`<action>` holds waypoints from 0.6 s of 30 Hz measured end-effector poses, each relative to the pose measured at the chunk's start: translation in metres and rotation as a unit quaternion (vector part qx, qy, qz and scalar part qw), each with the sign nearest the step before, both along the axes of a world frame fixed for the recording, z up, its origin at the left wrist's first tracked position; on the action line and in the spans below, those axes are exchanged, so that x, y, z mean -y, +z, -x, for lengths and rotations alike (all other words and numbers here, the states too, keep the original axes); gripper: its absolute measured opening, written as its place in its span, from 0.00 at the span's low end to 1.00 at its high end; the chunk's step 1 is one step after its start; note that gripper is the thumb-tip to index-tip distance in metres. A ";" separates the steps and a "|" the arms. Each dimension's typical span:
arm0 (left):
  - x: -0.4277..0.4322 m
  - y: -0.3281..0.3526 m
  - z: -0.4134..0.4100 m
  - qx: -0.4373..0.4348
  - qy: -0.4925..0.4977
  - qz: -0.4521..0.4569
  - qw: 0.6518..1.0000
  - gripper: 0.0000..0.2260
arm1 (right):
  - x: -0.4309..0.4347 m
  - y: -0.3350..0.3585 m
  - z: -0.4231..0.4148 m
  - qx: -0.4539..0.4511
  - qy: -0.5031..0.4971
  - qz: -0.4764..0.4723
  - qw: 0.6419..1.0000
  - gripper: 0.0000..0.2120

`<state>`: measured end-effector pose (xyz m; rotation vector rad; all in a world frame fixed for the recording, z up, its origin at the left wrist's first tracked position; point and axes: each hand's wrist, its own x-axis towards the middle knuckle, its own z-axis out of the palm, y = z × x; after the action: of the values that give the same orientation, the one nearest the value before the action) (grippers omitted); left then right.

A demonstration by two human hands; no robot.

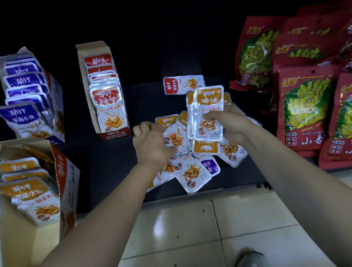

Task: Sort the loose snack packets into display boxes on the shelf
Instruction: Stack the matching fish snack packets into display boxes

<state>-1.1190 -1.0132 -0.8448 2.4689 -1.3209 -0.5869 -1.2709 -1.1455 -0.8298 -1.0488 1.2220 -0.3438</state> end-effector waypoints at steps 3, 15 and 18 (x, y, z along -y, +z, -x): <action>0.005 0.001 0.000 -0.011 0.013 -0.006 1.000 0.26 | -0.010 0.000 0.010 0.009 0.018 -0.021 1.000 0.07; -0.012 0.042 -0.001 -0.438 0.177 0.195 0.860 0.07 | -0.044 0.035 -0.007 0.228 0.019 -0.104 0.968 0.13; -0.023 0.060 -0.010 -0.454 0.142 0.170 0.863 0.17 | -0.060 0.049 -0.026 0.201 0.054 -0.044 0.977 0.16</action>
<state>-1.1086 -0.9906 -0.7844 1.6597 -0.5893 -1.1249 -1.2447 -1.0859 -0.7808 -0.9113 0.8062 -0.3916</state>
